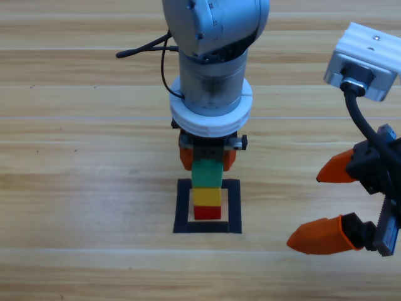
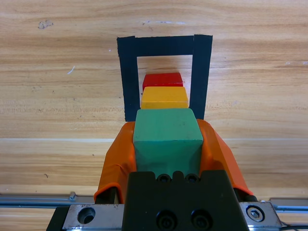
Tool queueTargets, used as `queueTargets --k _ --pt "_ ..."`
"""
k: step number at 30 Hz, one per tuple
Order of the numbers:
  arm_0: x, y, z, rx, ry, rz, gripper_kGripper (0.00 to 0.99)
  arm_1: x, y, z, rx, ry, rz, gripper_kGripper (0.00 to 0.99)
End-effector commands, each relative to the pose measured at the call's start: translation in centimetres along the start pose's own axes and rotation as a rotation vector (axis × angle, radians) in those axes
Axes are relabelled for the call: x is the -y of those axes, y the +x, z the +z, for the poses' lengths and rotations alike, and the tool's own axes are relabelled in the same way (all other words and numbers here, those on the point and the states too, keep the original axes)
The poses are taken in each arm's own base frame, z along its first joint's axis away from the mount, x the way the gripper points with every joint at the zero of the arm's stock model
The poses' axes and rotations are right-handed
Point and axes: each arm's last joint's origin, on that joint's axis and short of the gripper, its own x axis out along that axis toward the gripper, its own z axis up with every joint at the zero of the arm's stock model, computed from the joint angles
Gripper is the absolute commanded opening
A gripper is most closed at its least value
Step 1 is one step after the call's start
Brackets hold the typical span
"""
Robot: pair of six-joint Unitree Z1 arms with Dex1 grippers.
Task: Stack the blocks in the rectangular block: red at the bottom, yellow in the middle, green on top
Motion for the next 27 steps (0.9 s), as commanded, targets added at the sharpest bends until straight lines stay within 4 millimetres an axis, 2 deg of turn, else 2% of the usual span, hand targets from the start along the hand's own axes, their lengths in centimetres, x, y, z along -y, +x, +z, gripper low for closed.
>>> queueTargets --k 1,19,27 --pt "1.42 2.91 -1.3 -0.04 0.03 0.05 0.0 -0.57 -0.91 -0.85 0.023 -0.019 0.028 0.99" --pt "1.61 3.46 -1.25 -0.04 0.03 0.055 0.003 -0.59 -0.98 -0.81 0.026 -0.018 0.03 0.99" --pt "1.81 3.87 -1.19 -0.038 0.03 0.056 0.043 -0.6 -1.08 -0.81 0.029 -0.018 0.032 0.99"
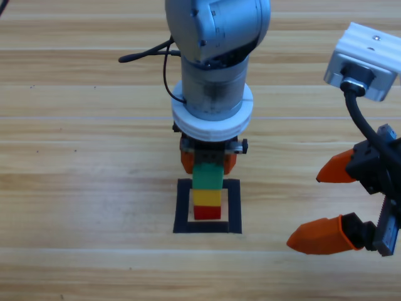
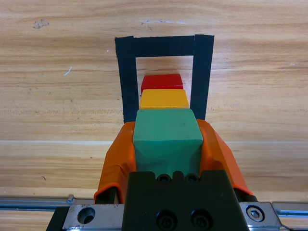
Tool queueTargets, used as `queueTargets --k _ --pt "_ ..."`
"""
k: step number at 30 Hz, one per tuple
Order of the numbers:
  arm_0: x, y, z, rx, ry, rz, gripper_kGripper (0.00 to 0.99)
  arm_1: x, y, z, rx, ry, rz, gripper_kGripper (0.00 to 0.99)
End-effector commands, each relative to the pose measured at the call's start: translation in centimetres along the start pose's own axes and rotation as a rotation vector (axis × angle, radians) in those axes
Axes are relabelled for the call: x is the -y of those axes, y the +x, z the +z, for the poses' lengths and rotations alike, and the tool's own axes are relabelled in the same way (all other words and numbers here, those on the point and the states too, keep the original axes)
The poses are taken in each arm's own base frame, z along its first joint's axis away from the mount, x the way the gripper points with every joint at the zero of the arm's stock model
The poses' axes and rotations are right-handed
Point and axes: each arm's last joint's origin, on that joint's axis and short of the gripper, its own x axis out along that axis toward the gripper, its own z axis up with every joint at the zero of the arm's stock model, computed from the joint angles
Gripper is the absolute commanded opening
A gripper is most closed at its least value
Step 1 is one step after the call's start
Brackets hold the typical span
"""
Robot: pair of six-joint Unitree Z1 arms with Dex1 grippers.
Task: Stack the blocks in the rectangular block: red at the bottom, yellow in the middle, green on top
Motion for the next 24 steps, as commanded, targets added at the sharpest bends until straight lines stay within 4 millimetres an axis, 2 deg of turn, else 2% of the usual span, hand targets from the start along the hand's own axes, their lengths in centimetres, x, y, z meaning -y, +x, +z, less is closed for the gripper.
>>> queueTargets --k 1,3,6,7,8,11,12,15,20,22,24 --pt "1.6 3.0 -1.2 -0.032 0.028 0.049 0.046 -0.6 -1.1 -0.8 0.029 -0.018 0.032 0.99" --pt "1.6 3.0 -1.2 -0.029 0.027 0.05 0.109 -0.6 -1.0 -0.8 0.027 -0.018 0.033 0.99" --pt "1.6 2.9 -1.2 -0.024 0.022 0.049 0.305 -0.6 -1.1 -0.8 0.029 -0.018 0.033 0.99" --pt "1.7 2.8 -1.2 -0.022 0.023 0.048 0.385 -0.6 -1.1 -0.8 0.031 -0.018 0.033 0.99" --pt "1.7 2.8 -1.2 -0.021 0.02 0.049 0.531 -0.6 -1.1 -0.8 0.029 -0.018 0.033 0.99" --pt "1.6 2.8 -1.3 -0.014 0.02 0.052 0.862 -0.6 -1.1 -0.7 0.032 -0.018 0.035 0.99" --pt "1.6 2.7 -1.3 -0.012 0.02 0.052 0.917 -0.6 -1.1 -0.8 0.03 -0.018 0.035 0.99" --pt "1.4 2.1 -1.2 -0.001 0.025 0.048 0.974 -0.6 -1.1 -0.9 0.027 -0.018 0.035 0.99" --pt "0.9 0.0 -1.1 0.039 0.016 0.017 0.979 -0.6 -1.3 -1.0 0.029 -0.019 0.033 0.99" --pt "0.6 -2.2 -1.0 0.079 0.011 -0.015 0.977 -0.6 -1.6 -1.1 0.04 -0.022 0.032 0.99" --pt "-0.5 -5.8 -1.4 0.141 0.005 -0.064 0.973 -0.6 -1.8 -1.1 0.045 -0.025 0.031 0.99"
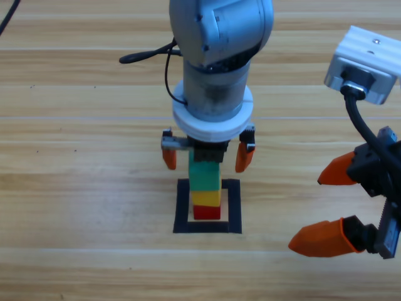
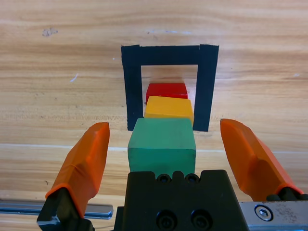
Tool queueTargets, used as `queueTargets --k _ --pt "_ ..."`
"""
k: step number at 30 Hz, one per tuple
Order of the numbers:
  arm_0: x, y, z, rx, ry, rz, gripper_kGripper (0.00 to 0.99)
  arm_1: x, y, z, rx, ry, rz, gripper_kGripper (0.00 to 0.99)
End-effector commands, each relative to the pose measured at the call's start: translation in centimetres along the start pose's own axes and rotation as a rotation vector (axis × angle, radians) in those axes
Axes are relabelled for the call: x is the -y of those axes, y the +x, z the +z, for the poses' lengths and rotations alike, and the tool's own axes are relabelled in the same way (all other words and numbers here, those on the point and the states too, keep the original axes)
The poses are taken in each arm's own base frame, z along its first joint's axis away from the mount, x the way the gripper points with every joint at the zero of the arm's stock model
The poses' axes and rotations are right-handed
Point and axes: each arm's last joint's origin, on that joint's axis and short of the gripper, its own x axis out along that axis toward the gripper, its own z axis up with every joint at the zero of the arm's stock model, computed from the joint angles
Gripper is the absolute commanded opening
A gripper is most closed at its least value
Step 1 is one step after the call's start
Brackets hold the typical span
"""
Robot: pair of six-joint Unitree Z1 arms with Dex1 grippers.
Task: Stack the blocks in the rectangular block: red at the bottom, yellow in the middle, green on top
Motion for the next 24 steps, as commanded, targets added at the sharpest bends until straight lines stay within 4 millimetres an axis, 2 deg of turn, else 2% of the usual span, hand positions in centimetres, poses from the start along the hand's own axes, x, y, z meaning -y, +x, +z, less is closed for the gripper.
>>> queueTargets --k 1,4,5,7,9,12,17,20,24 --pt "-1.9 -8.4 -1.8 0.155 0.005 -0.113 0.973 -0.6 -2.0 -1.1 0.052 -0.028 0.03 0.99" --pt "-5.9 -14.8 -4.2 0.273 -0.006 -0.19 0.974 -0.6 -2.1 -1.2 0.053 -0.029 0.019 0.99" --pt "-7.3 -16.3 -5.3 0.308 -0.009 -0.205 0.974 -0.6 -2.1 -1.2 0.053 -0.029 0.019 0.99" --pt "-10.1 -18.4 -7.4 0.361 -0.009 -0.229 0.973 -0.6 -2.2 -1.3 0.056 -0.029 0.019 0.99" --pt "-12.2 -19.1 -9.6 0.415 -0.003 -0.227 0.973 -0.6 -2.3 -1.2 0.061 -0.033 0.019 0.99" --pt "-16.1 -18.0 -12.1 0.454 0.015 -0.244 0.973 -0.6 -2.2 -1.1 0.057 -0.035 0.021 0.99" --pt "-24.6 -13.5 -16.0 0.527 0.056 -0.358 0.973 -0.6 -2.0 -1.2 0.053 -0.035 0.02 0.99" --pt "-27.1 -11.7 -17.1 0.551 0.092 -0.381 0.973 -0.6 -2.0 -1.2 0.053 -0.035 0.019 0.99" --pt "-28.5 -10.8 -17.7 0.565 0.122 -0.385 0.974 -0.6 -2.1 -1.2 0.053 -0.035 0.019 0.99"
